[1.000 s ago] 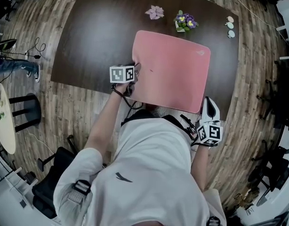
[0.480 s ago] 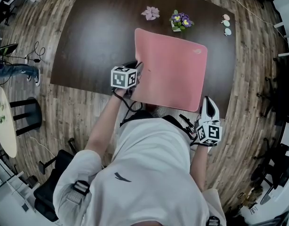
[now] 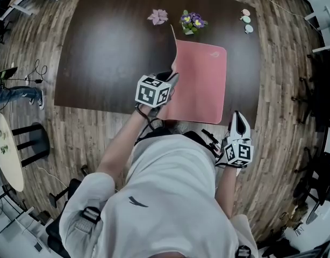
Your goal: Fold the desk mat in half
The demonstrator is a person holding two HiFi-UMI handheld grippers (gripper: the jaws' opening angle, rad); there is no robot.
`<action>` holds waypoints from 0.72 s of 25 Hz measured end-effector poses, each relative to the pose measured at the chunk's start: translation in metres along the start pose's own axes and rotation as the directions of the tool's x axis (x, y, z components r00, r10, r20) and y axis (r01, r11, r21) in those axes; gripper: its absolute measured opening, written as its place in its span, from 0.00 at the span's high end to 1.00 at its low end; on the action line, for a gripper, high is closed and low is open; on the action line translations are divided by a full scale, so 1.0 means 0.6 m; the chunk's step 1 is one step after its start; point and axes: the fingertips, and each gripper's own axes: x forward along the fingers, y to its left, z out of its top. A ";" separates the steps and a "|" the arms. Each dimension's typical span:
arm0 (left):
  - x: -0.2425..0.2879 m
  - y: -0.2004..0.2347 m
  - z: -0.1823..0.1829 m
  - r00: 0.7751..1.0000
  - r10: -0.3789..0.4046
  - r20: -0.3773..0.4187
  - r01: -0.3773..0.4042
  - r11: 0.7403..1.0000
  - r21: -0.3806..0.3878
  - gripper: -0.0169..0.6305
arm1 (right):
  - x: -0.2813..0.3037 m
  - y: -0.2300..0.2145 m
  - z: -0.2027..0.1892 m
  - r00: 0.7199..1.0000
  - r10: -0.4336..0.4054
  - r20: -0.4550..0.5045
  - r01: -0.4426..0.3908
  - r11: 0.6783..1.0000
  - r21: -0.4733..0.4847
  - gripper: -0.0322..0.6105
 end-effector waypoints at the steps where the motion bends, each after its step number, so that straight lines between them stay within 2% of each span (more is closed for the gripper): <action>1: 0.016 -0.018 0.000 1.000 -0.014 -0.021 0.014 1.000 0.022 0.87 | -0.003 -0.005 -0.001 1.000 -0.007 0.001 0.007 1.000 0.004 0.95; 3: 0.050 -0.054 -0.005 0.997 -0.045 -0.065 0.048 0.998 0.048 0.87 | -0.009 -0.015 -0.002 1.000 -0.021 0.002 0.021 1.000 0.011 0.95; 7: 0.124 -0.108 -0.019 0.984 -0.100 -0.149 0.108 0.993 0.052 0.86 | -0.023 -0.032 -0.003 0.999 -0.051 0.002 0.051 0.999 0.019 0.95; 13: 0.213 -0.156 -0.030 0.963 -0.124 -0.241 0.148 0.985 0.084 0.86 | -0.049 -0.065 -0.004 0.995 -0.102 -0.001 0.102 0.994 0.030 0.95; 18: 0.272 -0.178 -0.062 0.942 -0.122 -0.313 0.154 0.985 0.078 0.85 | -0.063 -0.086 -0.008 0.991 -0.134 -0.008 0.134 0.990 0.040 0.95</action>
